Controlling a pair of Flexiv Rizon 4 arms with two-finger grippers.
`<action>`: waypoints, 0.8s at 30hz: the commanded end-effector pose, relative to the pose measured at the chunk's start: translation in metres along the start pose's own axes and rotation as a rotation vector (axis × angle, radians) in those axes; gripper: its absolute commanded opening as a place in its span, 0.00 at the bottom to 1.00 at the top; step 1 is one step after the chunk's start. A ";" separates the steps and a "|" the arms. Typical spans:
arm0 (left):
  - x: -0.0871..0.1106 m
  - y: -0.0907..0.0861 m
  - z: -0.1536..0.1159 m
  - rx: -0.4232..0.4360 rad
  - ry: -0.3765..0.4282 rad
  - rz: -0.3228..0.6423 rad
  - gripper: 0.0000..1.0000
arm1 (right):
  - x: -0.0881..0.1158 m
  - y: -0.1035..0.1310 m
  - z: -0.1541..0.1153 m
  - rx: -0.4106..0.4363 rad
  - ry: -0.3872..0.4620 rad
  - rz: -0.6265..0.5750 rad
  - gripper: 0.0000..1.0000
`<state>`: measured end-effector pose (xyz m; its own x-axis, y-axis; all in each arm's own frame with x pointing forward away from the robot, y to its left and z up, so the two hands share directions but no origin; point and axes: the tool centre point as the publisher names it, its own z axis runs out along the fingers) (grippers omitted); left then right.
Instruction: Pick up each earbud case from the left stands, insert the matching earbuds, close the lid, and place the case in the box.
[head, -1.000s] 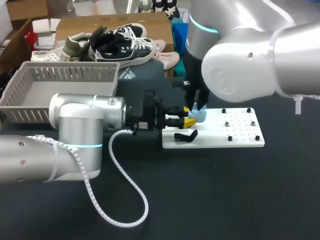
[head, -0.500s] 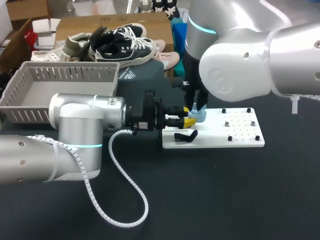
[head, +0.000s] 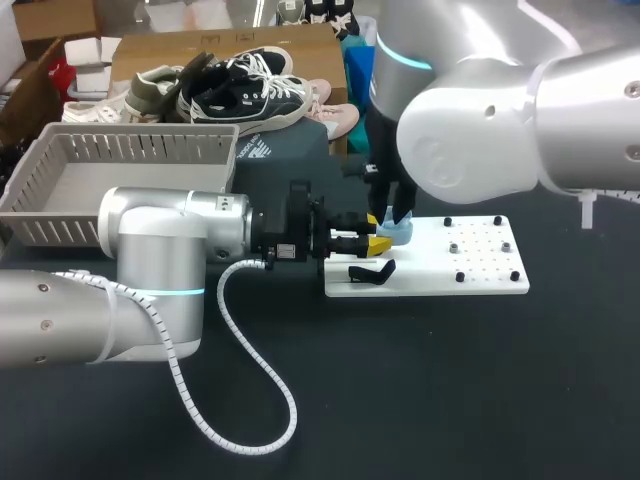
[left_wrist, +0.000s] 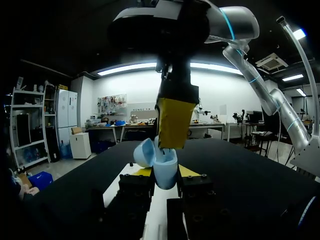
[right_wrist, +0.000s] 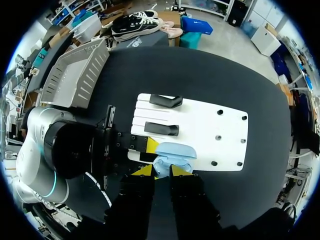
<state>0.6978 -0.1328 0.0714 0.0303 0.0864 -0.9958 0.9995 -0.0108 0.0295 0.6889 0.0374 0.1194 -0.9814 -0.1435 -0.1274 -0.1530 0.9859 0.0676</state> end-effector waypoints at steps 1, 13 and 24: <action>0.000 -0.001 0.000 -0.005 -0.001 0.002 0.00 | -0.003 0.002 0.002 0.006 0.007 0.000 0.15; 0.000 -0.001 0.000 -0.005 -0.001 0.002 0.00 | 0.000 0.005 -0.012 -0.012 -0.017 0.001 0.42; 0.000 -0.001 0.000 -0.005 -0.001 0.002 0.00 | -0.026 -0.030 -0.022 0.010 -0.077 0.227 1.00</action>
<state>0.6978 -0.1328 0.0719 0.0309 0.0860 -0.9958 0.9995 -0.0109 0.0301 0.7135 0.0120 0.1477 -0.9845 0.0527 -0.1675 0.0362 0.9943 0.1000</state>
